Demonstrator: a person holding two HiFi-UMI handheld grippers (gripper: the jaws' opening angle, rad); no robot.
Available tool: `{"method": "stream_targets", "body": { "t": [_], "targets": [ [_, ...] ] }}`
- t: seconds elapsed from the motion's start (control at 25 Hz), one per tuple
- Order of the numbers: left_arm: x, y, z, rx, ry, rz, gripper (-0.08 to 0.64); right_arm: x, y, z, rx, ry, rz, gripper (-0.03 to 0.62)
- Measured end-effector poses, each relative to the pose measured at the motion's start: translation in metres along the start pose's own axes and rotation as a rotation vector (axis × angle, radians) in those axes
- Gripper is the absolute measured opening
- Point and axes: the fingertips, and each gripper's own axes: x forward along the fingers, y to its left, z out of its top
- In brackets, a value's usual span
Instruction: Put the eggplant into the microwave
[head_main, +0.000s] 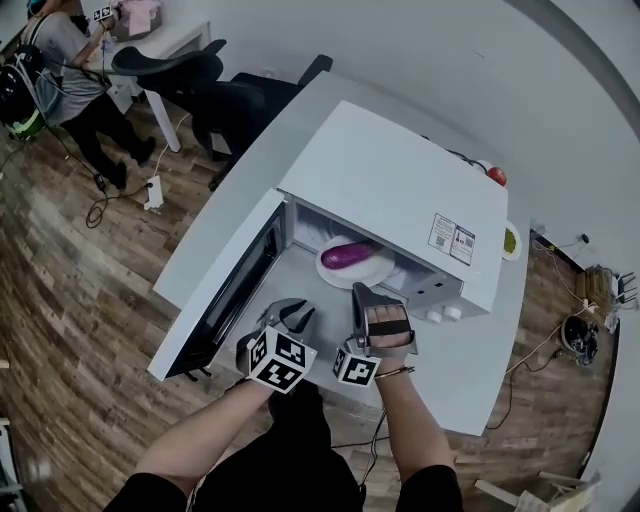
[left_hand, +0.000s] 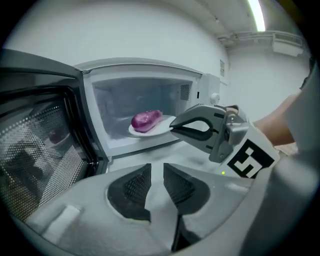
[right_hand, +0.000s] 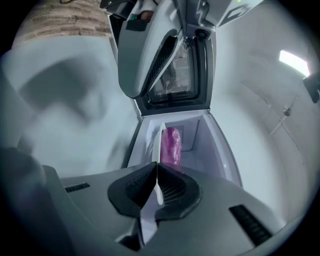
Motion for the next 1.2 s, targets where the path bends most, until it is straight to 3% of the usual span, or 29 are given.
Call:
{"method": "stream_targets", "body": {
  "t": [1.2],
  "targets": [
    [0.037,0.034,0.015,-0.054,0.003,0.050,0.081,0.066,0.018,-0.018,0.079,0.092,0.120,0.023]
  ]
}}
